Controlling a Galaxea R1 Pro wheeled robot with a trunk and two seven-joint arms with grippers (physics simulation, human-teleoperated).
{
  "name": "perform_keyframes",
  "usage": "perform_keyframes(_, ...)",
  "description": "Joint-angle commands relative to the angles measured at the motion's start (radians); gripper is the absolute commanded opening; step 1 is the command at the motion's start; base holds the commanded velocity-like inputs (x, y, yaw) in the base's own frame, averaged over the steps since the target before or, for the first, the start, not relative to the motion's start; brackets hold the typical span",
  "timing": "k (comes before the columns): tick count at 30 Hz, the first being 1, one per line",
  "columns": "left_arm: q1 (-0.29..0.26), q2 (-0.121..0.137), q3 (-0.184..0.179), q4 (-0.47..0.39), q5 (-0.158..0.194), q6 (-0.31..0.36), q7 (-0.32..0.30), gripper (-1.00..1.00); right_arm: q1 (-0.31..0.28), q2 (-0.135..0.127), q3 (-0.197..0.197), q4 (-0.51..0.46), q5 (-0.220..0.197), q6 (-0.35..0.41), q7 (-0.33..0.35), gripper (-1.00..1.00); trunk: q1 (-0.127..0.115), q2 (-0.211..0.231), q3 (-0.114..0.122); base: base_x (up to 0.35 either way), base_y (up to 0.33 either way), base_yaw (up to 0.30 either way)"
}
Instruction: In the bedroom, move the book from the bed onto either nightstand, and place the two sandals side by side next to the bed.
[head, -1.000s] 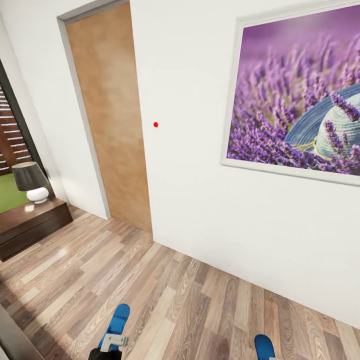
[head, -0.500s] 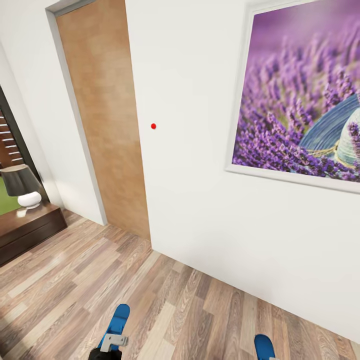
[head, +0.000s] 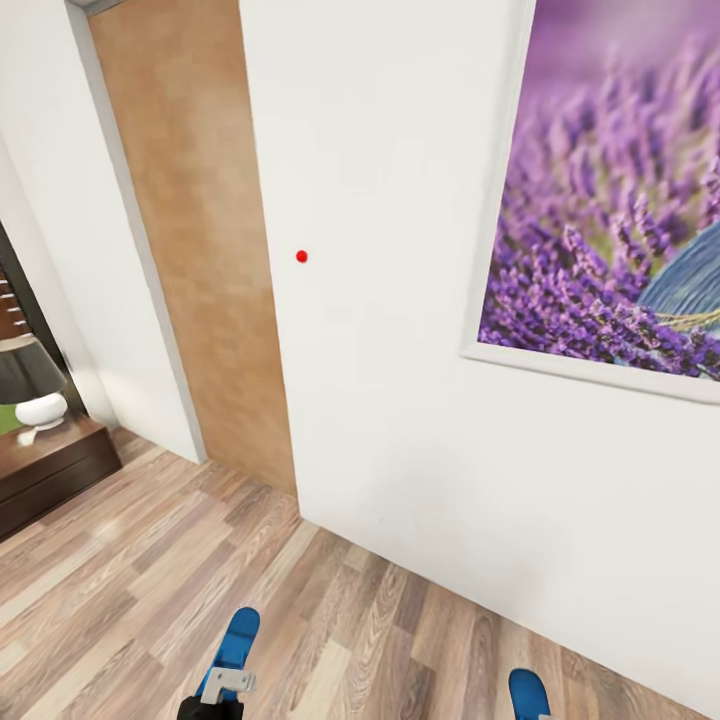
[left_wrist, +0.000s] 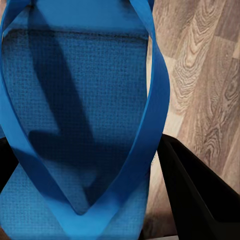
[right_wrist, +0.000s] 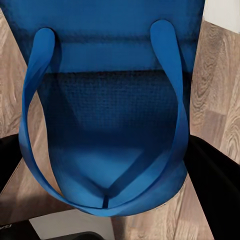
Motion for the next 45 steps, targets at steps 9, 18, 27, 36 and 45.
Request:
perform_keyframes(9,-0.001,0.001,-0.008,-0.001,0.008,-0.004,-0.001,-1.0,-0.001,0.001,0.008,0.0,-0.012,-0.004,-0.003,-1.0,0.001,-0.002,-0.002,0.226,0.0,0.115)
perform_keyframes(18,-0.001,0.0,-0.008,-0.001,0.008,-0.004,-0.001,-1.0,-0.002,0.001,0.008,0.0,-0.012,-0.003,-0.003,-1.0,0.001,-0.002,-0.002,0.027,0.0,0.245)
perform_keyframes(27,-0.001,0.0,-0.008,-0.001,0.008,-0.004,-0.001,-1.0,-0.002,0.0,0.008,0.0,-0.012,-0.004,-0.003,-1.0,0.001,-0.002,-0.002,0.002,0.0,0.073)
perform_keyframes(36,-0.001,0.0,-0.008,-0.001,0.008,-0.004,-0.001,-1.0,-0.001,0.0,0.008,0.0,-0.012,-0.003,-0.003,-1.0,0.001,-0.002,-0.002,0.0,0.0,0.13)
perform_keyframes(45,-0.001,0.0,-0.009,-0.001,0.008,-0.004,-0.001,-1.0,-0.001,0.0,0.008,0.0,-0.012,-0.004,-0.003,-1.0,0.001,-0.002,-0.002,0.0,0.0,0.272)
